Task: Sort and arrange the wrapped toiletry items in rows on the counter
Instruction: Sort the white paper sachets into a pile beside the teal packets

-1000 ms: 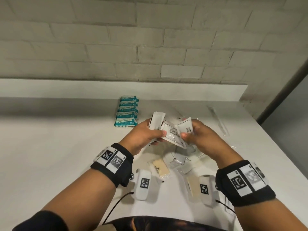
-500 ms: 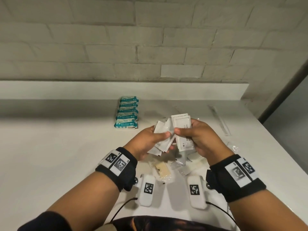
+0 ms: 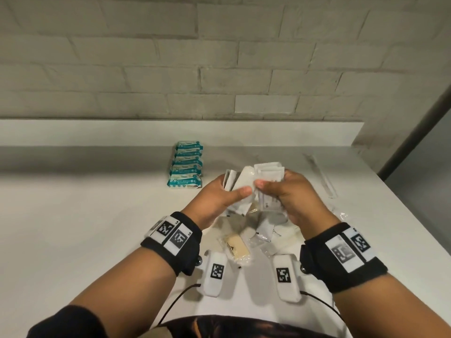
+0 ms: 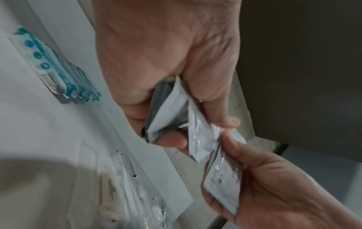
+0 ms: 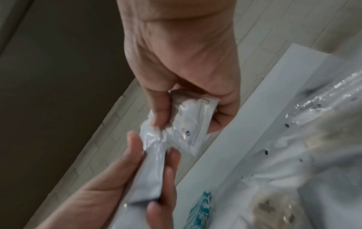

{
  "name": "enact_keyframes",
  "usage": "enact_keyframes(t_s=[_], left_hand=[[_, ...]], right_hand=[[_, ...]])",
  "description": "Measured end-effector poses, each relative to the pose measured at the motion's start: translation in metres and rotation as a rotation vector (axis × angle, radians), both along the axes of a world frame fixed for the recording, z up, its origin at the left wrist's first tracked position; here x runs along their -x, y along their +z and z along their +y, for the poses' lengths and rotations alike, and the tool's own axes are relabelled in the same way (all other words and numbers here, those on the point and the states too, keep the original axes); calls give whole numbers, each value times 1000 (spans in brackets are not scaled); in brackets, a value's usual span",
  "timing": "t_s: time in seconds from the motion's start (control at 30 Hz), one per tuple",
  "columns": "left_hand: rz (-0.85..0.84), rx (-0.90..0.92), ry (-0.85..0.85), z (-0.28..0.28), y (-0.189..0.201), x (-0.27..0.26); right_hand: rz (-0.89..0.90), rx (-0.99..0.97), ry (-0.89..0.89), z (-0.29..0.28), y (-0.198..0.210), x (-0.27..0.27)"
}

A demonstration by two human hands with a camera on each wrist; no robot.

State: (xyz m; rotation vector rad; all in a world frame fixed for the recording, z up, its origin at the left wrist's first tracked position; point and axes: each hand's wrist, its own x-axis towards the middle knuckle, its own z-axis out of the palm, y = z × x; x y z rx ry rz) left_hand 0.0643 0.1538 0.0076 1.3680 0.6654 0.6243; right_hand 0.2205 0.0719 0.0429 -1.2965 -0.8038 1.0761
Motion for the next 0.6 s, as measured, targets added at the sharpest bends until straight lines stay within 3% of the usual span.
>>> enact_keyframes(t_s=[0.07,0.13,0.27,0.4,0.5,0.6], left_hand=[[30,118,37,1,3,3],[-31,313,67,4,3,5],[-161,370,159,8,8,4],[-93,212,207,10,6,1],[-63,142,280,10,3,1],[-37,102,322,12,0,3]], right_hand=[[-72,-187,-102,0,8,-6],[-262,-325,-91,-1,14,-14],[-632,-243,161,-10,-1,-14],[-570,-140,157,-16,-17,-10],[-536,62,155,-20,-15,-15],[-448,80,78,-22,-8,-23]])
